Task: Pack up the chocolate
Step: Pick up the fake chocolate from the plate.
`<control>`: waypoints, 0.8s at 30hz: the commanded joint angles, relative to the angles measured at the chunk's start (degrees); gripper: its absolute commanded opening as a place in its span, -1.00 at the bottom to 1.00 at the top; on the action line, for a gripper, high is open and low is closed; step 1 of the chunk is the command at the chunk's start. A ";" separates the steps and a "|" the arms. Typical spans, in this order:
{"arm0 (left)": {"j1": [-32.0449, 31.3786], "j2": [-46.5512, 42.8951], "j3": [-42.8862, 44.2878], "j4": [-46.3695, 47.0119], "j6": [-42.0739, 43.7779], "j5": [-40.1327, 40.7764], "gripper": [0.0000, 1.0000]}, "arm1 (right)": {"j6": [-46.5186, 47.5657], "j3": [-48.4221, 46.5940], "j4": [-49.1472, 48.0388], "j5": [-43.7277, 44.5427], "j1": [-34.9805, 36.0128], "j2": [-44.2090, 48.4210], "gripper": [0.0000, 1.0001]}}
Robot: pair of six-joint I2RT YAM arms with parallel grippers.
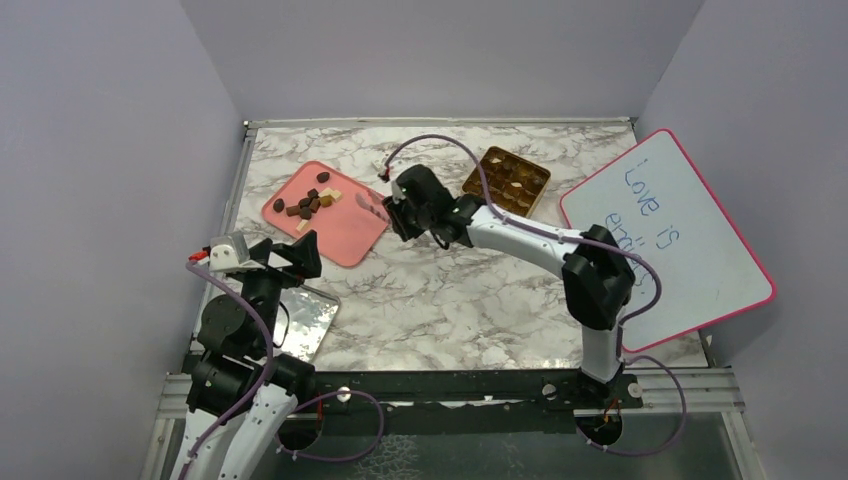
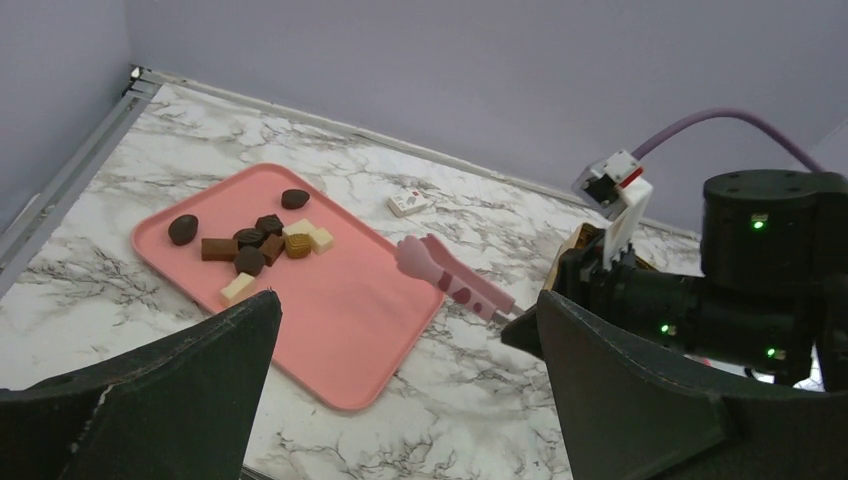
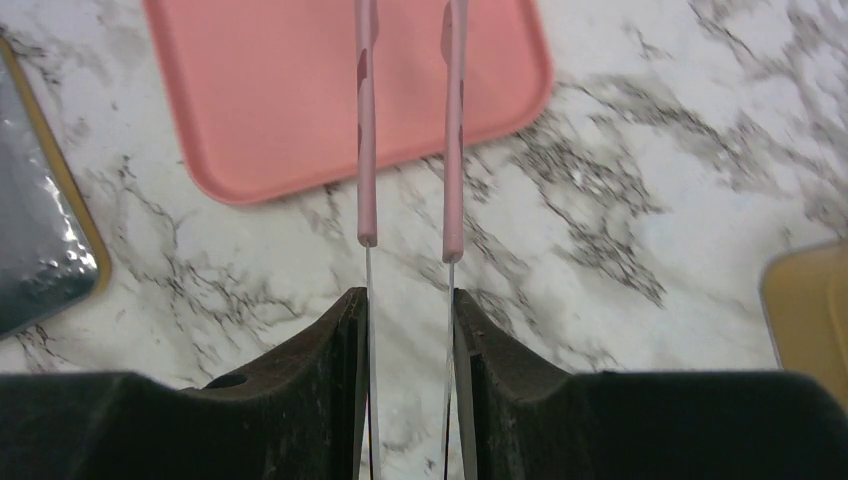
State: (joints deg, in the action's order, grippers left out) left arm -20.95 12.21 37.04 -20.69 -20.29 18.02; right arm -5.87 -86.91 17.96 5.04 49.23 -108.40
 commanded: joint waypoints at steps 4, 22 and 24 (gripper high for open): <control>0.38 -1.53 0.14 0.06 0.06 3.19 0.98 | 8.59 -11.59 -7.23 3.69 6.80 -11.13 -0.25; 0.38 -1.97 0.23 -0.42 -0.25 2.62 0.98 | 15.75 -25.67 -6.77 7.79 7.54 -24.75 -0.20; 0.38 -2.09 0.22 -0.46 -0.29 2.61 0.98 | 16.03 -26.76 -6.43 7.81 7.54 -25.77 -0.20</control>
State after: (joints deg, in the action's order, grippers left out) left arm -20.95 10.76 37.04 -21.10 -20.36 20.18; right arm 8.10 -110.04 13.26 10.72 56.80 -132.18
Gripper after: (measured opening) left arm 0.990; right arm 0.400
